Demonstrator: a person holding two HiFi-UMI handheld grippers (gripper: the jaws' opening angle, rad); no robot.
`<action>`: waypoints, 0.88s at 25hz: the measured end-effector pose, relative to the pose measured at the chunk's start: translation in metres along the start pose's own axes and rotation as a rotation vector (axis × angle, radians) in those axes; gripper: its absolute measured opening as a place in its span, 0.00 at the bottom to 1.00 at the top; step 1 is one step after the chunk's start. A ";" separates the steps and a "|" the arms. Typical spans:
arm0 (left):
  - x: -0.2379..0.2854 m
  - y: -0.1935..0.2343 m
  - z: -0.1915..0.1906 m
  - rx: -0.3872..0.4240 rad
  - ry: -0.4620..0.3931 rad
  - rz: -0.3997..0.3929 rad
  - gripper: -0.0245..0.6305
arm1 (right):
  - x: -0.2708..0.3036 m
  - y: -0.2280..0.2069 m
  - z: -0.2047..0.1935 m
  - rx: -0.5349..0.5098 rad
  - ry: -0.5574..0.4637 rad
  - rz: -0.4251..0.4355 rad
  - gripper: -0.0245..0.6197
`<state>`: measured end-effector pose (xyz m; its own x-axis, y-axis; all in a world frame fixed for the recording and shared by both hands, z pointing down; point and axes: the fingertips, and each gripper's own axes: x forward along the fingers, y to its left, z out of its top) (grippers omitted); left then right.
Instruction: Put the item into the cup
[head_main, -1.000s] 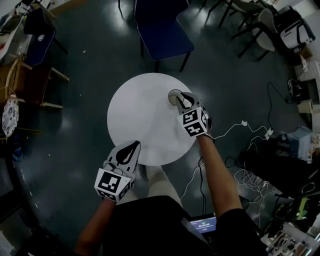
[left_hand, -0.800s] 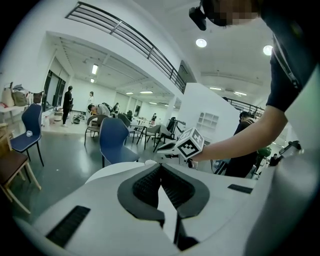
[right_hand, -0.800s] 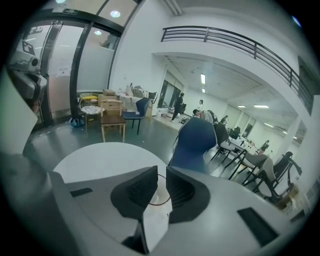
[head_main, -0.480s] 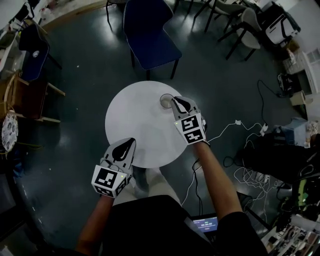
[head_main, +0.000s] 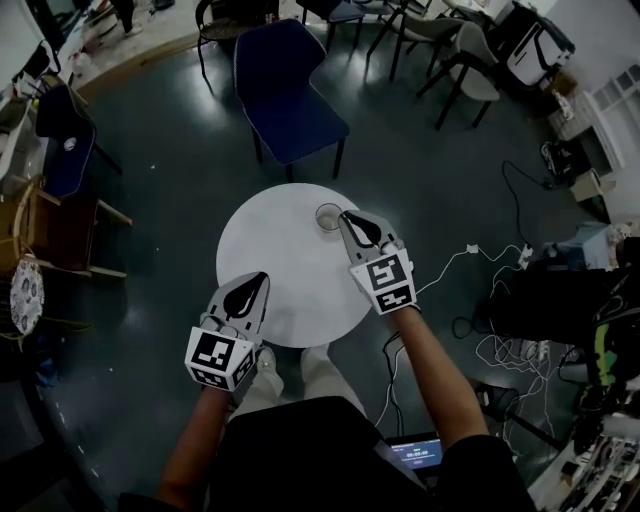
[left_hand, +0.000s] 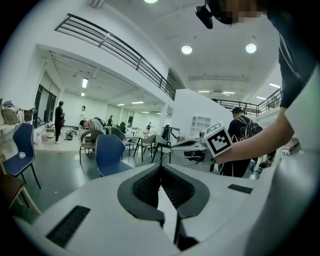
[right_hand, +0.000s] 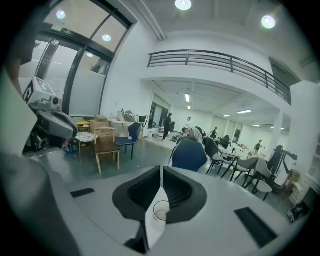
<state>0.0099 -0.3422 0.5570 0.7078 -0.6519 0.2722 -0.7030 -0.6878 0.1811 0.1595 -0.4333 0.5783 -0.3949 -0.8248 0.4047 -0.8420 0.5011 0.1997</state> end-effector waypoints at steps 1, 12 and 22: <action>-0.003 0.003 0.003 0.007 -0.003 -0.002 0.06 | -0.004 0.003 0.008 0.007 -0.015 -0.006 0.09; -0.028 0.012 0.027 0.067 -0.034 -0.058 0.06 | -0.049 0.043 0.060 0.035 -0.118 -0.053 0.09; -0.053 0.012 0.052 0.069 -0.083 -0.128 0.06 | -0.080 0.076 0.091 0.122 -0.190 -0.098 0.08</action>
<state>-0.0325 -0.3332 0.4954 0.7963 -0.5801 0.1712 -0.6027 -0.7850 0.1434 0.0934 -0.3527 0.4804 -0.3612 -0.9083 0.2109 -0.9134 0.3902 0.1160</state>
